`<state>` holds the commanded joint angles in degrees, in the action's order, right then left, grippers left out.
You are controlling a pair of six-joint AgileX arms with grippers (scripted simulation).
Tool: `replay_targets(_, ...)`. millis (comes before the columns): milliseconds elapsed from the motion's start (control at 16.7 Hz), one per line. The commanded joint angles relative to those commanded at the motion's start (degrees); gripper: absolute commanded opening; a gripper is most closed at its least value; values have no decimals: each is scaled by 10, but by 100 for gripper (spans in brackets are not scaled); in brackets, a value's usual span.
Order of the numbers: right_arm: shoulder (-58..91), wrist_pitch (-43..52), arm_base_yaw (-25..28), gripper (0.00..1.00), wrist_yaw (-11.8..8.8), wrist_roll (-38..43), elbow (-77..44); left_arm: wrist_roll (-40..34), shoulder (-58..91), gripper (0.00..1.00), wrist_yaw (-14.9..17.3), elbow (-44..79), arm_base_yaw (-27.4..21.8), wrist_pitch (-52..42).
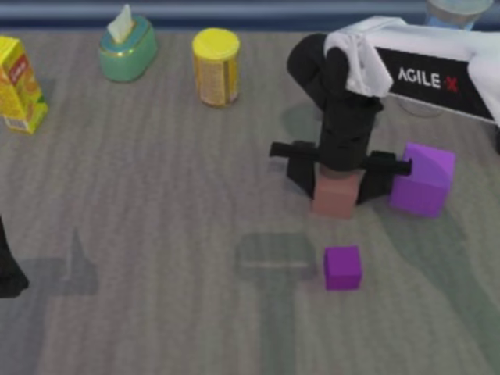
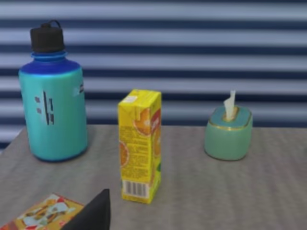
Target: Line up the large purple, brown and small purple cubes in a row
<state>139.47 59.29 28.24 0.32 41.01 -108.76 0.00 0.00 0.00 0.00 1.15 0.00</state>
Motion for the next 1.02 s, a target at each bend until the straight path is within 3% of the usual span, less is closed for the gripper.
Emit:
replay_targets(240, 0, 0, 0, 2, 0, 0, 0, 0, 0, 100, 0, 0, 0, 0)
replay_targets(300, 0, 0, 0, 0, 0, 0, 0, 0, 0, 100, 0, 0, 0, 0)
replay_targets(1020, -18, 43, 0, 0, 5, -3, -31, 0, 0, 100, 0, 0, 0, 0)
